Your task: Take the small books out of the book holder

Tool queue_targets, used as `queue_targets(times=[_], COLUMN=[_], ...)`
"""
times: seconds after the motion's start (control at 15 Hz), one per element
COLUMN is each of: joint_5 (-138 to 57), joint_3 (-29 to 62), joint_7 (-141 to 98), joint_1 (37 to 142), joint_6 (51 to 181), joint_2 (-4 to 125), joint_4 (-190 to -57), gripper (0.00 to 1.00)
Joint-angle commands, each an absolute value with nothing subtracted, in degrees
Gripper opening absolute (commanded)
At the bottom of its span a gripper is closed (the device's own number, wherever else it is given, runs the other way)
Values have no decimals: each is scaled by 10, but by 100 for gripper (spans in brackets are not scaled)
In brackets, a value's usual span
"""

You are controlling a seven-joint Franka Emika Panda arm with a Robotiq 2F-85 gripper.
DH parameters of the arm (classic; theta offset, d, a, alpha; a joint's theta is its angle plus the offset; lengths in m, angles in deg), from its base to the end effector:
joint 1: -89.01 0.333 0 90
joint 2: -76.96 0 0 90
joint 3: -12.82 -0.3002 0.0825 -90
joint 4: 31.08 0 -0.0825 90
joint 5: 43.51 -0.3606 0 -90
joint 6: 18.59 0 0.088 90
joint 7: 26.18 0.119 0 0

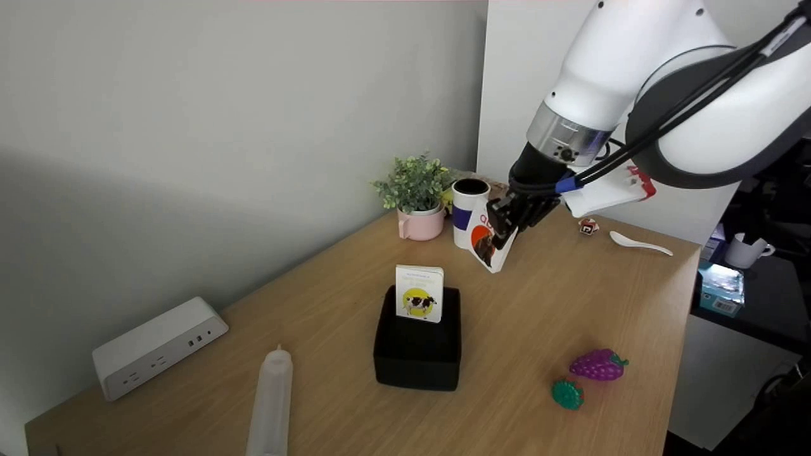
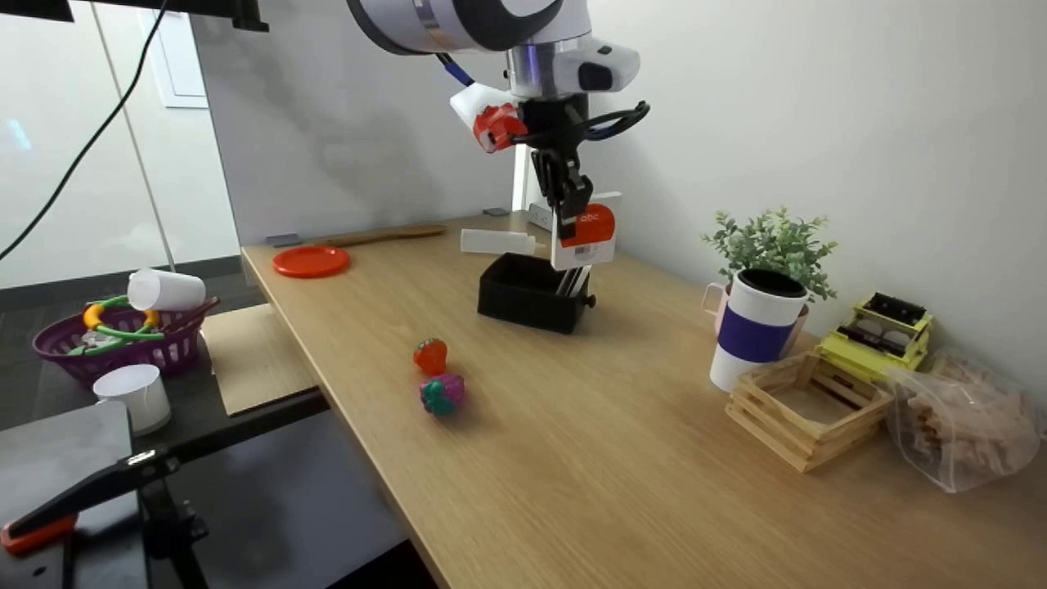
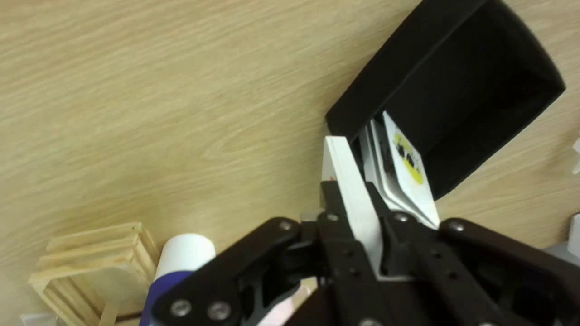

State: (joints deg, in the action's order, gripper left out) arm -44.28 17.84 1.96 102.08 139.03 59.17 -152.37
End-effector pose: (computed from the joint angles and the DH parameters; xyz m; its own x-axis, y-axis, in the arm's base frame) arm 0.5842 0.0835 0.2910 0.8907 -0.3502 0.2899 -0.3243 -0.9363 -0.1347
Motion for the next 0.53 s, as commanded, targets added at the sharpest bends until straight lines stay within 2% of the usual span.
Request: queue_targets(times=[0.0, 0.47], joint_5=[-577, -659], joint_3=[94, 77], joint_7=[-65, -87], joint_1=[956, 933], joint_6=[1350, 1279], joint_2=[594, 584], joint_4=[-1521, -1505], gripper=[4, 4])
